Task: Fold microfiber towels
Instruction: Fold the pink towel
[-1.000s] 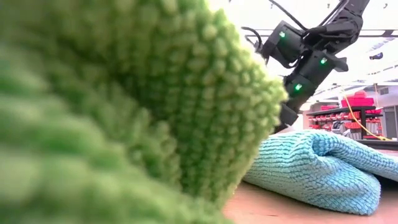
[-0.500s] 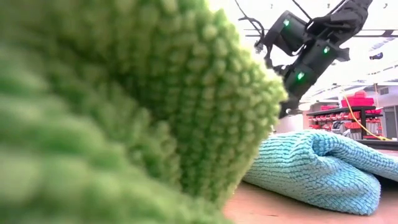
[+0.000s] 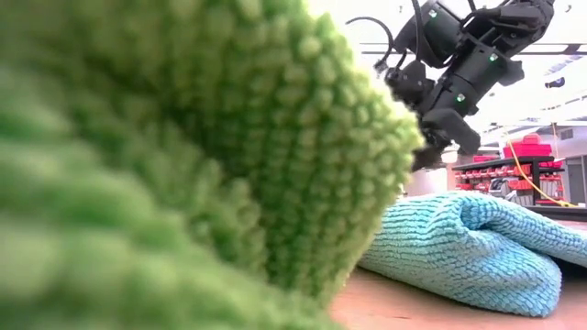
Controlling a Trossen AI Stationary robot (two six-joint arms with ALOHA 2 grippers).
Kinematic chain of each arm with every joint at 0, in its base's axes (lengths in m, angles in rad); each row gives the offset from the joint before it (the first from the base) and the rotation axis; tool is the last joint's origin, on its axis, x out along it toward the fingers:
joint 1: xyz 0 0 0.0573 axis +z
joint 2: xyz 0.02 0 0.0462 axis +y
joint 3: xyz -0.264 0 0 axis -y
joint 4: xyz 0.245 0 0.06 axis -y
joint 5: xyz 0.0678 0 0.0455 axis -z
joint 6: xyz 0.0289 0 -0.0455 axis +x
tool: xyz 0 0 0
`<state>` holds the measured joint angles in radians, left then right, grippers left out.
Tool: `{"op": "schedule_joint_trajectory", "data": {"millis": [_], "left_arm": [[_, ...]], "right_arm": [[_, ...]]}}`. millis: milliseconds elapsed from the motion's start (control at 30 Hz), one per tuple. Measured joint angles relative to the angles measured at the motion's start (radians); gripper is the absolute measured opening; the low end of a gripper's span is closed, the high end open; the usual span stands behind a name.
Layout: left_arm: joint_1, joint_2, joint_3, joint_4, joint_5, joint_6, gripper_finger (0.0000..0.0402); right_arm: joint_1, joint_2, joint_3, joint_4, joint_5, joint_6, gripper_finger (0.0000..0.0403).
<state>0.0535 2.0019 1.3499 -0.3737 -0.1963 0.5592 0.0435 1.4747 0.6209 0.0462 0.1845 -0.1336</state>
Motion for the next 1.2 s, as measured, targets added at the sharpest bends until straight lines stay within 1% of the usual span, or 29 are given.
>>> {"op": "schedule_joint_trajectory", "data": {"millis": [67,167,233,300,333,367,500,733,867,967,1200], "left_arm": [[-0.005,-0.008,0.001,0.001,-0.007,0.010,0.0083],[-0.005,-0.016,0.001,-0.005,-0.017,0.011,0.0089],[-0.005,-0.022,0.001,-0.022,-0.021,0.014,0.0091],[0.000,-0.022,0.001,-0.012,-0.050,0.019,0.0090],[0.004,-0.022,0.001,-0.013,-0.065,0.025,0.0089],[0.009,-0.022,0.001,-0.013,-0.075,0.025,0.0086],[0.033,-0.022,0.001,-0.013,-0.082,0.013,0.0077],[0.044,-0.022,0.001,-0.016,-0.081,-0.038,0.0069],[0.043,-0.022,0.001,-0.017,-0.081,-0.045,0.0070],[0.043,-0.022,0.001,-0.017,-0.081,-0.044,0.0073],[0.043,-0.022,0.001,-0.010,-0.081,-0.042,0.0067]], "right_arm": [[0.001,0.003,0.000,-0.020,0.000,-0.017,0.0141],[-0.001,-0.002,0.000,-0.050,0.006,-0.030,0.0177],[-0.005,-0.004,0.000,-0.057,0.065,-0.030,0.0205],[-0.019,-0.004,0.000,-0.056,0.181,0.021,0.0228],[-0.033,-0.004,0.000,-0.057,0.222,0.054,0.0238],[-0.051,-0.004,0.000,-0.057,0.230,0.072,0.0245],[-0.159,-0.004,0.000,-0.058,0.144,0.143,0.0255],[-0.356,-0.005,0.000,-0.060,0.111,0.312,0.0250],[-0.452,-0.005,0.000,-0.066,0.010,0.394,0.0250],[-0.492,-0.001,0.000,-0.089,-0.040,0.442,0.0251],[-0.531,-0.001,0.000,-0.126,-0.065,0.469,0.0251]]}}
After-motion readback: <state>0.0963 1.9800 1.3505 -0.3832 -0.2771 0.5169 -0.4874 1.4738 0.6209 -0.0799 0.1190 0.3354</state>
